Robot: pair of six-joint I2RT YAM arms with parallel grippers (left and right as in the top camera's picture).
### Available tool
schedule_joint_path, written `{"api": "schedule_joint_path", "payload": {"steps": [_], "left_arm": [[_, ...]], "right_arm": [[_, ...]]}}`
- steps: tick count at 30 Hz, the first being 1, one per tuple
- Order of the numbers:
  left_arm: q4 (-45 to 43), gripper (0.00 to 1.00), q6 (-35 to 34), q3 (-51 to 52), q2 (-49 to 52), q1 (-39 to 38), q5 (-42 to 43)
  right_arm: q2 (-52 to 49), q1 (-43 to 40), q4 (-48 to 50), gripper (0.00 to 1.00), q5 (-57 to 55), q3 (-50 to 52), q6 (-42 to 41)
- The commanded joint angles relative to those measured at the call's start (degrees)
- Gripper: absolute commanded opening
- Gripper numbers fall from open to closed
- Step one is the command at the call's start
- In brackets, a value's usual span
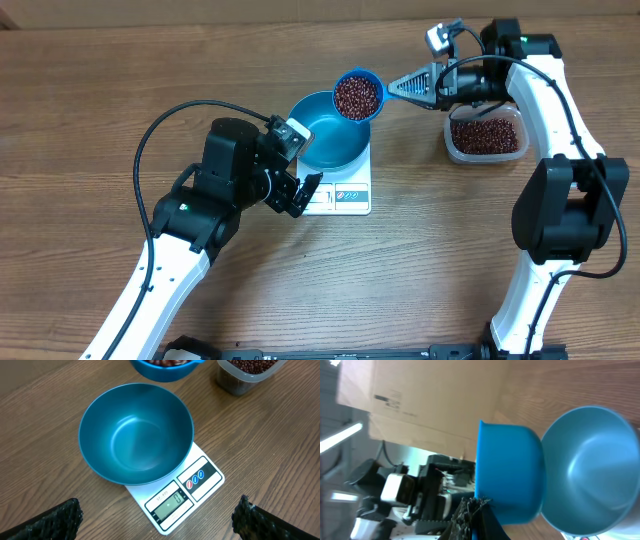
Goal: Scoop item into bowl and weigh 150g on scale
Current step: 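Carry the filled scoop left over the teal bowl, then tip the scoop with the right gripper to pour beans into the bowl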
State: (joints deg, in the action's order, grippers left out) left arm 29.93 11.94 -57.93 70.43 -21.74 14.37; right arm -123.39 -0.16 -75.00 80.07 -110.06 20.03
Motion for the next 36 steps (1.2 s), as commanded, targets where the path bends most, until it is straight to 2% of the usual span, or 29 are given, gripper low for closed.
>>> {"api": "schedule_joint_path", "payload": {"steps": [1,4,14,21,36], "left_arm": [[-0.42,1.00,-0.85,-1.38,0.15,-0.20,0.72],[-0.42,0.99,-0.85,-1.38,0.15,-0.20,0.72],[-0.42,1.00,-0.83,-1.38,0.15,-0.20,0.70],[-0.39,1.00,-0.85,-1.38,0.15,-0.20,0.72],[-0.39,0.99,-0.85,-1.38,0.15,-0.20,0.70]], "right_arm": [[-0.48,1.70,2.40,0.04,-6.29,-4.13,-9.49],[-0.48,3.02,4.17,0.04,-10.80,-5.57,-12.83],[-0.48,7.26,3.10,0.04,-22.29,-6.34,-14.29],[-0.48,8.72,2.67,0.04,-24.15,-6.69,-14.27],[-0.48,14.23,-1.16,0.04,-35.91,-13.46,-14.93]]}}
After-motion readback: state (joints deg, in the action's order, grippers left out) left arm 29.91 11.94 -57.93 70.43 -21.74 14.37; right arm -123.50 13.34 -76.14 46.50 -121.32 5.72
